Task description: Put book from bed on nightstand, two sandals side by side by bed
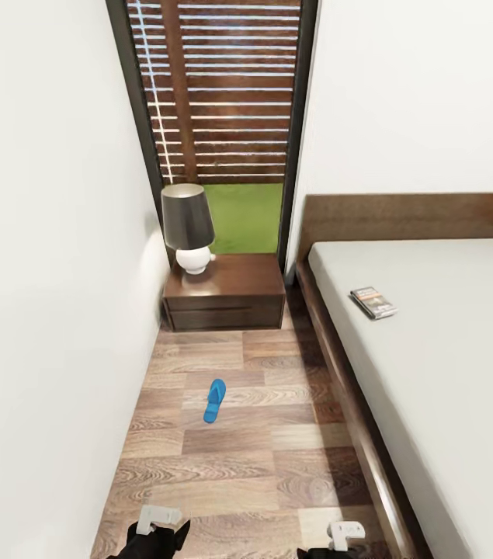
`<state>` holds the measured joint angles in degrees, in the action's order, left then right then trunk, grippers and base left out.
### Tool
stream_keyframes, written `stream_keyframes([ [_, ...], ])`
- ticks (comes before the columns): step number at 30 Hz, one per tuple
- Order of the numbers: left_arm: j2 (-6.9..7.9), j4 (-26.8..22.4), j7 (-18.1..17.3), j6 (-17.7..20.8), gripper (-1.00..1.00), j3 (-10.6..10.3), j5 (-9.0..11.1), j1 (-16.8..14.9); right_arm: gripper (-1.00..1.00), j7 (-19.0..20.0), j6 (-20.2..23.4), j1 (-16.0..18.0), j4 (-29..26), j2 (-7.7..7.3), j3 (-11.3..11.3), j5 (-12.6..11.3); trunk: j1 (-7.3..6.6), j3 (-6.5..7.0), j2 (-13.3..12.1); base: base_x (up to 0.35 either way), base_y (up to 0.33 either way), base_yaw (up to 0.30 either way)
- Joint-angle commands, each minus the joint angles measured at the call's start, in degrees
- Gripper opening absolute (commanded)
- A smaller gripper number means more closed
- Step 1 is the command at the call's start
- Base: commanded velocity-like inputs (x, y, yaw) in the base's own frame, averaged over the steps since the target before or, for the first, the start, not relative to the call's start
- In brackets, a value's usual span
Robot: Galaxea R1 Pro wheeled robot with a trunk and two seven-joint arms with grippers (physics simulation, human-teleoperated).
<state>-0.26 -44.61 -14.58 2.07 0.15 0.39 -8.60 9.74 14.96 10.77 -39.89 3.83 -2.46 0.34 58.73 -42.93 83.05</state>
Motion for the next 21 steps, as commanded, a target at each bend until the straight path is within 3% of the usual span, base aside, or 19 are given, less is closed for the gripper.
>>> stream_keyframes([
  [1,-0.01,-0.1,-0.2,0.2,1.00,0.1,0.0,0.0,1.00,1.2,0.5,0.0,-0.1,0.03,-0.3,0.0,0.00,-0.13,0.0,0.000,0.000,0.000],
  [21,-0.03,0.0,-0.1,0.2,1.00,0.1,0.1,0.0,1.00,2.5,0.8,0.0,-0.2,-0.21,-0.4,0.0,0.00,-1.91,0.0,0.000,0.000,0.000],
])
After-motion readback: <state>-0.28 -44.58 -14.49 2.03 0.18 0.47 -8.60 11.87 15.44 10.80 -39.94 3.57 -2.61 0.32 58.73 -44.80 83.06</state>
